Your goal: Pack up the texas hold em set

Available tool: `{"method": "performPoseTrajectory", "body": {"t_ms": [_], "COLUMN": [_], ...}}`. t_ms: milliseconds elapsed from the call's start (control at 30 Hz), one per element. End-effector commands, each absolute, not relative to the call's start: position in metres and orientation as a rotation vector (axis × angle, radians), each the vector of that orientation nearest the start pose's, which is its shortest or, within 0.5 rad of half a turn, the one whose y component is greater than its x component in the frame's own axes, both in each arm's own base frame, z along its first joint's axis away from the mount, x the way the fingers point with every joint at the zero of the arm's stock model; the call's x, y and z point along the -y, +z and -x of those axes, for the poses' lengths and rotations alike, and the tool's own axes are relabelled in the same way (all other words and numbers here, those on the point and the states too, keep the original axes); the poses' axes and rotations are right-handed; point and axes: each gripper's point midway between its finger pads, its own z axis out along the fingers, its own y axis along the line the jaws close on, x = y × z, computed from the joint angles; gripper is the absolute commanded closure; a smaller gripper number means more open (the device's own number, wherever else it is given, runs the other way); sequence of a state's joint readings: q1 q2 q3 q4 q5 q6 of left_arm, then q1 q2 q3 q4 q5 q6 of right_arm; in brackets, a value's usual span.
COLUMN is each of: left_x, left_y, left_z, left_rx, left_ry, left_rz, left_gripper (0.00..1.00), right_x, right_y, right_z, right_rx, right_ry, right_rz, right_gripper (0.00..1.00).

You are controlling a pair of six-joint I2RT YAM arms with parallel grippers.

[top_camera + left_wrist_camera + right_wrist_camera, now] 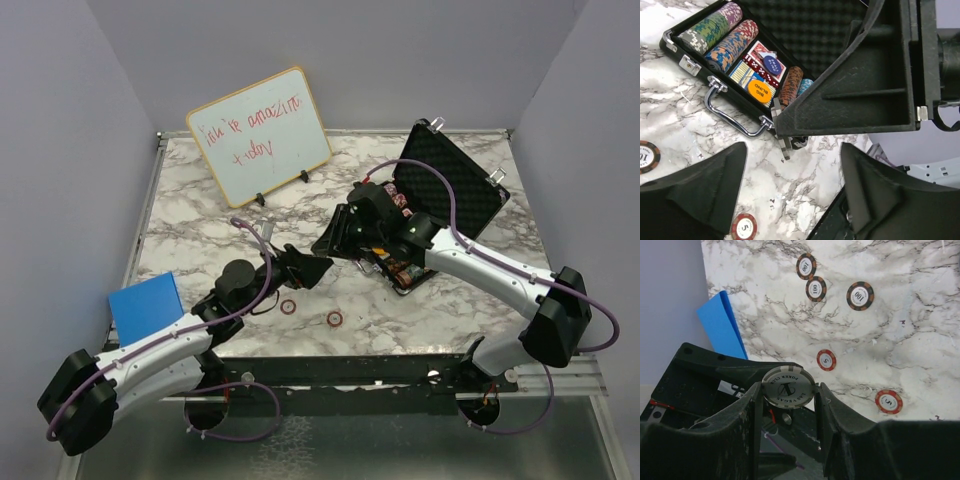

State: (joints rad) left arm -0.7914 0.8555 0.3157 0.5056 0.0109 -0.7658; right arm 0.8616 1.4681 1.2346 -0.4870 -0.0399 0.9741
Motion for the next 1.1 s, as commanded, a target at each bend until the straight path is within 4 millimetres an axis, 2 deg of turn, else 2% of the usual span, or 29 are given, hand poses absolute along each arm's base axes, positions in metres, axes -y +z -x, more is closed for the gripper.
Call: {"method": "performPoseTrajectory", "body": {"t_ms": [0,167,300,400,667,733,800,900,1000,1067], "left_x": [0.256,0.247,0.242,0.242,0.245,0.246,0.247,0.247,0.252,0.256], "left_y": [0.216,0.216,0.214,0.214,0.211,0.212,0.212,0.214,0.22,0.228], "left_z": [-0.226,-0.231,-0.235,-0.237,-0.239,-0.24,-0.239,-0.237,-0.229,-0.221], "left_rx": [-1.695,-1.673,-1.663,-1.66,-1.665,-1.665,-1.665,-1.659,-1.643,-1.625], "left_ry": [-1.198,-1.157,-1.122,-1.113,-1.108,-1.108,-1.107,-1.108,-1.135,-1.178], "left_rz": [0.067,0.122,0.137,0.133,0.125,0.118,0.109,0.084,0.012,-0.037], "left_gripper": [0.28,0.47,0.57,0.65,0.98,1.0,1.0,1.0,1.0,1.0], "right_x": [-0.35,-0.351,-0.353,-0.356,-0.359,-0.357,-0.353,-0.342,-0.336,-0.33], "right_y": [0.212,0.212,0.207,0.204,0.201,0.201,0.203,0.215,0.243,0.265], "right_z": [-0.236,-0.236,-0.236,-0.237,-0.239,-0.24,-0.243,-0.256,-0.26,-0.25], "right_rx": [-2.469,-2.472,-2.481,-2.491,-2.495,-2.496,-2.481,-2.407,-2.265,-2.179], "right_ry": [1.043,1.053,1.058,1.065,1.079,1.078,1.073,1.102,1.23,1.333], "right_rz": [-0.14,-0.143,-0.151,-0.154,-0.141,-0.141,-0.124,-0.044,0.178,0.338], "right_gripper": [0.72,0.72,0.72,0.72,0.71,0.64,0.48,0.29,0.28,0.29]}}
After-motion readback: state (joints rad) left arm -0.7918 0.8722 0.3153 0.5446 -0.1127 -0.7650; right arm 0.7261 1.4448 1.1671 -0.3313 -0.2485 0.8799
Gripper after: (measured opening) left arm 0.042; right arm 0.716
